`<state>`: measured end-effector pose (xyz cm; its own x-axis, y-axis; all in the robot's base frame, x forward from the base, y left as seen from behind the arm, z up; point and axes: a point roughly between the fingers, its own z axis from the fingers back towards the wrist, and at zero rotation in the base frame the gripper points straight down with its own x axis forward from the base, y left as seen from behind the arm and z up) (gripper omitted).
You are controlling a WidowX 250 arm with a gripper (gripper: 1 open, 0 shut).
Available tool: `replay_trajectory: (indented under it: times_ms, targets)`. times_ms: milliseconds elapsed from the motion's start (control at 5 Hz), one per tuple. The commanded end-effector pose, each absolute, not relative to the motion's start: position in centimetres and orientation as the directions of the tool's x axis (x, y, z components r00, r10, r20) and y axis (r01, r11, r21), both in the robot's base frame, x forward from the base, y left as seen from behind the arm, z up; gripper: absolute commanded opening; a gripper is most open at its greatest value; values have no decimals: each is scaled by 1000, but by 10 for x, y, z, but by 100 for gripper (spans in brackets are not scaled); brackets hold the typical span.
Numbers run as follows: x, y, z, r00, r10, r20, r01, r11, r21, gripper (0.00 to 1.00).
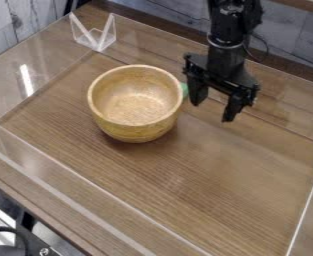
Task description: Move green stick from inside the wooden bowl to the table next to it
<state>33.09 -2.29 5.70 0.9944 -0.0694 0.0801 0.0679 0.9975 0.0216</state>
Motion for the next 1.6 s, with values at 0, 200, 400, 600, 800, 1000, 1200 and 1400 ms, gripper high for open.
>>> replay_trajectory:
  times_ms: [0,200,400,600,800,1000,1200,1400]
  targets:
    - [331,-16,69,990,-89,107,87,996,23,100]
    - [321,-12,73,989,-103,102,102,995,21,100]
    - [317,-9,70,991,-103,89,102,995,20,100]
    - [314,-5,67,992,-103,76,102,995,19,100]
    - [310,0,65,993,-102,64,101,995,19,100]
    - [306,6,66,993,-104,56,103,995,19,100]
    - [302,15,67,993,-104,54,103,994,24,100]
    - [300,33,70,992,-106,67,104,994,38,100]
